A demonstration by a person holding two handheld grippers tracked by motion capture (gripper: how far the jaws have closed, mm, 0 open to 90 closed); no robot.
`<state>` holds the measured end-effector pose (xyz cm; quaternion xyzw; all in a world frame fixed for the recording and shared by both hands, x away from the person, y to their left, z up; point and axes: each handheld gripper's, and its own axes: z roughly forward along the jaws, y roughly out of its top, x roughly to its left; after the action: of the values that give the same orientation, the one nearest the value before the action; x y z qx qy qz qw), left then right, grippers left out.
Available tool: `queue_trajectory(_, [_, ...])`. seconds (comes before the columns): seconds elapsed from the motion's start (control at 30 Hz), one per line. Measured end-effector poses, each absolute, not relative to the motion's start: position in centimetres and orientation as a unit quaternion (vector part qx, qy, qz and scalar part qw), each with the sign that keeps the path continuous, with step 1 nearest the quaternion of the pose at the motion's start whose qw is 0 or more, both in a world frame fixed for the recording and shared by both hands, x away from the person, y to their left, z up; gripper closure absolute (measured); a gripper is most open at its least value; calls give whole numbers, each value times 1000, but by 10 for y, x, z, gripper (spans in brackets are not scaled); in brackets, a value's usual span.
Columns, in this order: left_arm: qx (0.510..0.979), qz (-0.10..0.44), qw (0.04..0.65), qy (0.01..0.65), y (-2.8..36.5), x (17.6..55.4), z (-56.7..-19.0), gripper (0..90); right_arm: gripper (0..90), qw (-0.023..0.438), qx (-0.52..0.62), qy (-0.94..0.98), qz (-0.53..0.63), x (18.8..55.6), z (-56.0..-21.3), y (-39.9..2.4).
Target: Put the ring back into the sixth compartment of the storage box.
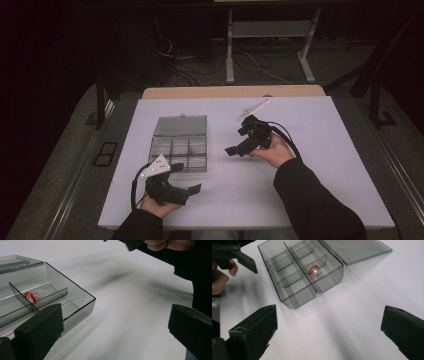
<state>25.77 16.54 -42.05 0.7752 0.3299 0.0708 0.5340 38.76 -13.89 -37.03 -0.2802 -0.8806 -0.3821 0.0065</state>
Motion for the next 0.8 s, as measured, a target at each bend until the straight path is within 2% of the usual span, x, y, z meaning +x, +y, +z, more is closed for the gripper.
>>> queue_trajectory(0.8, [775, 72, 533, 332, 165, 257, -421, 0, 6, -22, -320, -855, -408, 332, -373, -224])
